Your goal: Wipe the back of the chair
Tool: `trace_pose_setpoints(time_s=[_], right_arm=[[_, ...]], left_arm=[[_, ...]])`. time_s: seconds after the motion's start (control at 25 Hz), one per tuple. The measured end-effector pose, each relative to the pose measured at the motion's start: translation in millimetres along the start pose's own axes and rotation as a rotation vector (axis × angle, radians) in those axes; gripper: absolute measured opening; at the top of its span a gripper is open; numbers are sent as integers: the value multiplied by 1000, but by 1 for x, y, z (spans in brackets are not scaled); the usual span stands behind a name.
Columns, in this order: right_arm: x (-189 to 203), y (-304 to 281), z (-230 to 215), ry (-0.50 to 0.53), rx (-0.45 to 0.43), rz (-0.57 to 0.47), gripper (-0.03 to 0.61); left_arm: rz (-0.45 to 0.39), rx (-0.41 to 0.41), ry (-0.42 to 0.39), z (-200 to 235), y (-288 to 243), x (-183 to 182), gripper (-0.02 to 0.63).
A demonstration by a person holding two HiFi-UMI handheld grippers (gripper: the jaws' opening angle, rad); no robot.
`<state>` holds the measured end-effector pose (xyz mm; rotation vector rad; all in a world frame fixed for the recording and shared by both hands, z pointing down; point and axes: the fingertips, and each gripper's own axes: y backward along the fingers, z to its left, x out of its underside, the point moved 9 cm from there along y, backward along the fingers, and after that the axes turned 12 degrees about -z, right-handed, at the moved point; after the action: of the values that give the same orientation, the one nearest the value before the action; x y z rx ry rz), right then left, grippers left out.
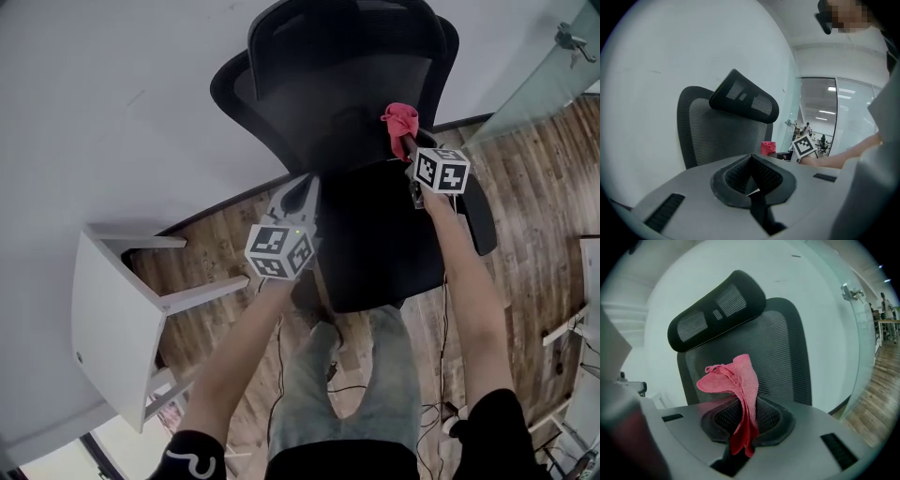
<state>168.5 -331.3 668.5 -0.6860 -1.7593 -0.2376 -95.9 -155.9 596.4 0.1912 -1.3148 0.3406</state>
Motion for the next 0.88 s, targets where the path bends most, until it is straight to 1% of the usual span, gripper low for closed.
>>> trace_pose_setpoints(time_s=[0.16, 0.4, 0.52, 0.64, 0.88], right_arm=[[20, -13, 59, -5, -84, -8, 63], [57, -35, 145, 26, -185, 8, 63], [72, -47, 179, 21, -235, 21, 63], [83, -60, 203, 20, -250, 30, 64], [106, -81, 232, 61, -224, 71, 64]], left_arm=[[10, 22, -9, 30, 31, -4, 25], [12, 8, -9, 70, 74, 1, 25], [10, -3, -2, 88, 91, 3, 25], [4, -3, 8, 103, 106, 2, 25], [10, -33, 3, 135, 132, 5, 25]])
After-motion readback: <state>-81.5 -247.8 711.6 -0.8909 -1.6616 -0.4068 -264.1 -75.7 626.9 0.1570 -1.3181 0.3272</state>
